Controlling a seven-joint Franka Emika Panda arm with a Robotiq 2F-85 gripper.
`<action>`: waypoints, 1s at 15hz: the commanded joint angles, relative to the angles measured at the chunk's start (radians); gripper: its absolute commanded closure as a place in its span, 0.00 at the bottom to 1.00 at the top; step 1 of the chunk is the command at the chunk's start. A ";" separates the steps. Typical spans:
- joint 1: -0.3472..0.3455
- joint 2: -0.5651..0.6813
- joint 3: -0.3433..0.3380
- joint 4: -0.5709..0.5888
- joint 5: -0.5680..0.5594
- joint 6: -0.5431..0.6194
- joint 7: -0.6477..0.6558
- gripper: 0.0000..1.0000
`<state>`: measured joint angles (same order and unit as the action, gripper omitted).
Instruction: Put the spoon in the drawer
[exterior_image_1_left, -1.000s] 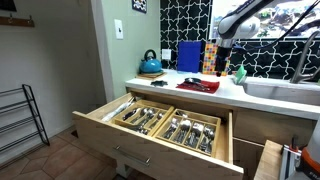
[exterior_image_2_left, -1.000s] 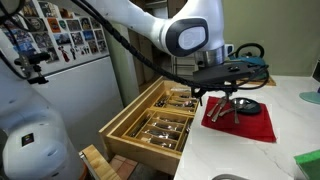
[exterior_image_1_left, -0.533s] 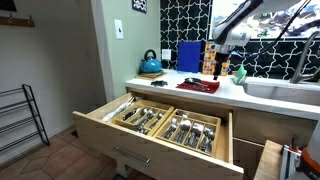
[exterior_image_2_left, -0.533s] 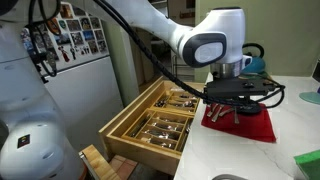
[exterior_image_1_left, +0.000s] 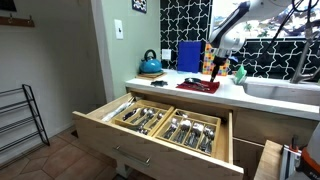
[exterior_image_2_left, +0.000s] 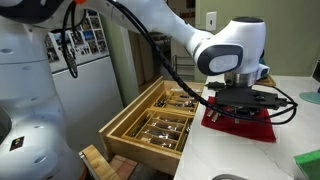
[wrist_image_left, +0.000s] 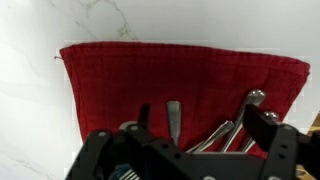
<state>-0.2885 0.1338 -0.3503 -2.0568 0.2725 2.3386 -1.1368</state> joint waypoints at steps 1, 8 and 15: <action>-0.047 0.051 0.048 0.044 0.062 0.024 0.001 0.12; -0.081 0.107 0.107 0.101 0.106 0.043 -0.014 0.54; -0.109 0.152 0.142 0.143 0.110 0.031 -0.010 0.54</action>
<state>-0.3690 0.2580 -0.2328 -1.9381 0.3568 2.3695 -1.1363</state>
